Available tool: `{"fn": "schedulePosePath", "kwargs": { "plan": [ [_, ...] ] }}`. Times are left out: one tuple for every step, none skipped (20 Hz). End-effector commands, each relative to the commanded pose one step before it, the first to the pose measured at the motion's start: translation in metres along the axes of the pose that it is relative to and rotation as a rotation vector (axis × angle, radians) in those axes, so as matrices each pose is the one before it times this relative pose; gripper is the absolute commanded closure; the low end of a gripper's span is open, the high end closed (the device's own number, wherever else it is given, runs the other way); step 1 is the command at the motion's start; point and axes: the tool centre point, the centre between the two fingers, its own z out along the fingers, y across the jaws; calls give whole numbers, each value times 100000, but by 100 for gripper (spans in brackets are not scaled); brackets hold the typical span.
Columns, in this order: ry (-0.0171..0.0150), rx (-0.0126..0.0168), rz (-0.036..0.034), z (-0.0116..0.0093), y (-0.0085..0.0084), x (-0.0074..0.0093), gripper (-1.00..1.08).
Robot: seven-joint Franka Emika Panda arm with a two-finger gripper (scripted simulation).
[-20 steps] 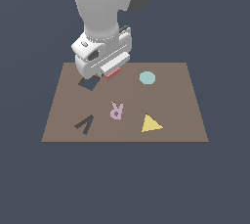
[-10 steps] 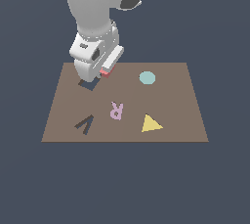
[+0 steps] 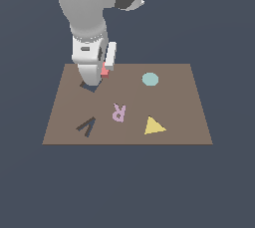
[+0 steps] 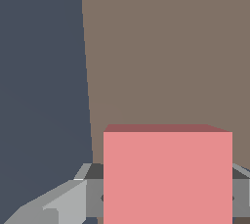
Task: Insert a designated object into the corresponding slot on a board.
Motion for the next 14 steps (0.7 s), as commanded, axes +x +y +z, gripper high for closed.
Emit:
{"fn": "schedulePosePath", "kwargs": {
  "plan": [
    [-26, -76, -9761, -62, 227, -453, 108],
    [-1, -2, -3804, -13, 80, -182, 108],
    [-1, -2, -3808, -13, 81, -182, 108],
    [-2, -2, -3812, -13, 81, -182, 108],
    [-2, -2, -3817, -13, 81, -182, 108],
    [-2, -2, -3822, -13, 82, -183, 108],
    [-1, -1, -3829, -13, 82, -183, 108],
    [-1, -1, -3835, -13, 83, -183, 108],
    [-1, -1, -3842, -13, 83, -183, 108],
    [-1, -1, -3850, -13, 84, -184, 108],
    [-1, 0, -3858, -13, 84, -184, 108],
    [-1, 0, -3866, -13, 85, -184, 108],
    [-1, 0, -3875, -13, 86, -184, 108],
    [0, 1, -3885, -13, 87, -184, 108]
  ]
}}
